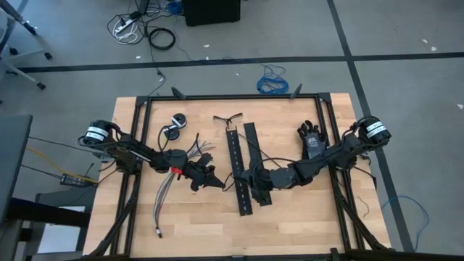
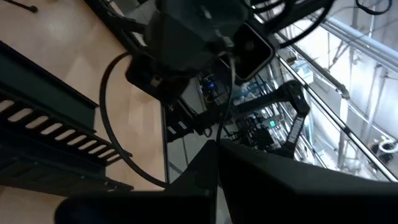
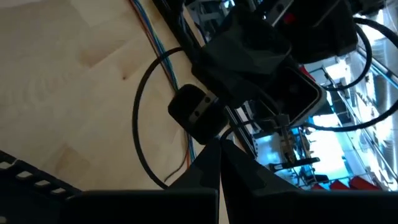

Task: Ziptie cables
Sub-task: Wrap the black zip tie on the cable

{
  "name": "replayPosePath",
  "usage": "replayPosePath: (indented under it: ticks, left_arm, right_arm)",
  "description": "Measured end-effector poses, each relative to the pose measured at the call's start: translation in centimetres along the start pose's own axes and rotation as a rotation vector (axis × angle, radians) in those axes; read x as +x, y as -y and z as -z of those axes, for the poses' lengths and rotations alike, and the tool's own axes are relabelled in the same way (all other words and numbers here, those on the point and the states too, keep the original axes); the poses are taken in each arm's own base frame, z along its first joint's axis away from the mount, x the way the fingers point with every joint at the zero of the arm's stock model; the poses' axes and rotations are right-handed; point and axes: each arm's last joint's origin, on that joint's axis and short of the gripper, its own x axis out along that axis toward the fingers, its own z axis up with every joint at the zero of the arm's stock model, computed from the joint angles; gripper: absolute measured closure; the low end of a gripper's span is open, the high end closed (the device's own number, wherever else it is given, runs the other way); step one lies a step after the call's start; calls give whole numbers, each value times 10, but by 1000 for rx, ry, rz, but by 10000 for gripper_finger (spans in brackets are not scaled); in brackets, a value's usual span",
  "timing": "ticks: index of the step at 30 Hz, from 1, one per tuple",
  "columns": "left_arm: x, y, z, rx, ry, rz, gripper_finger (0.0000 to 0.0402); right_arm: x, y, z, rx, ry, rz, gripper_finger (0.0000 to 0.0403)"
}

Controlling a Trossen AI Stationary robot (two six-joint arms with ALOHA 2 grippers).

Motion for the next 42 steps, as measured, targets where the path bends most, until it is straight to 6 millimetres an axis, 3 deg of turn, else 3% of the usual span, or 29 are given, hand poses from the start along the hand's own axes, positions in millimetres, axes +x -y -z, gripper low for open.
replayPosePath:
  ticks: [11,17,24,42]
  left_arm:
    - [5,5,0,14,-34,26,402]
    - [12,-7,4,5,-54,8,401]
    - [29,-5,-2,12,-60,182,401]
    - [29,-11,-3,-27,-86,136,402]
  right_arm:
    - [0,1,1,-31,-34,31,402]
    - [0,2,0,-33,-16,27,403]
    - [-1,-1,0,-28,-13,5,403]
    - [-5,-5,-5,-31,-33,11,402]
